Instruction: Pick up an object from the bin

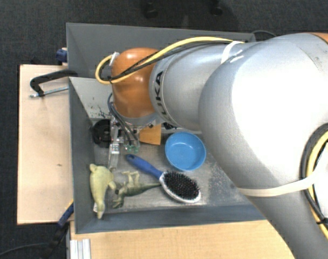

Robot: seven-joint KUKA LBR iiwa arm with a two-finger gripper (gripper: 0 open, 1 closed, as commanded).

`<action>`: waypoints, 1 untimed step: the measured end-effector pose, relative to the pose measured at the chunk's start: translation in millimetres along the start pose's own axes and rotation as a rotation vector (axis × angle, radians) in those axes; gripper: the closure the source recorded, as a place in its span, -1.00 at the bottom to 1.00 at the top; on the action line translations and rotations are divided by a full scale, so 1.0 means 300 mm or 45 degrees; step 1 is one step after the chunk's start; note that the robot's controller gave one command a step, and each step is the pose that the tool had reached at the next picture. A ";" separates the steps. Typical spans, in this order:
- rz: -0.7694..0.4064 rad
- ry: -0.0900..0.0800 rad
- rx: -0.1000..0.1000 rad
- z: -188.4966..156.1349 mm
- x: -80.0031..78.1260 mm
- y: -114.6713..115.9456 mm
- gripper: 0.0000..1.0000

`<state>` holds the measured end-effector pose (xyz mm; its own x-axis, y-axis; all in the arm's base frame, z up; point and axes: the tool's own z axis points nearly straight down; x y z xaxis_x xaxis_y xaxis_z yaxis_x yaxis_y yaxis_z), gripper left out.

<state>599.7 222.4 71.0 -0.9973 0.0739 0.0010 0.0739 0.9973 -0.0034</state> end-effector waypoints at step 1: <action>0.002 -0.015 0.004 -0.016 -0.015 -0.008 1.00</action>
Offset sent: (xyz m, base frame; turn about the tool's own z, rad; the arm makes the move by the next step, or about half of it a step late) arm 0.0000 0.0000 0.0000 0.0000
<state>604.1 219.6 75.7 -0.9971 0.0750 -0.0110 0.0751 0.9972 -0.0062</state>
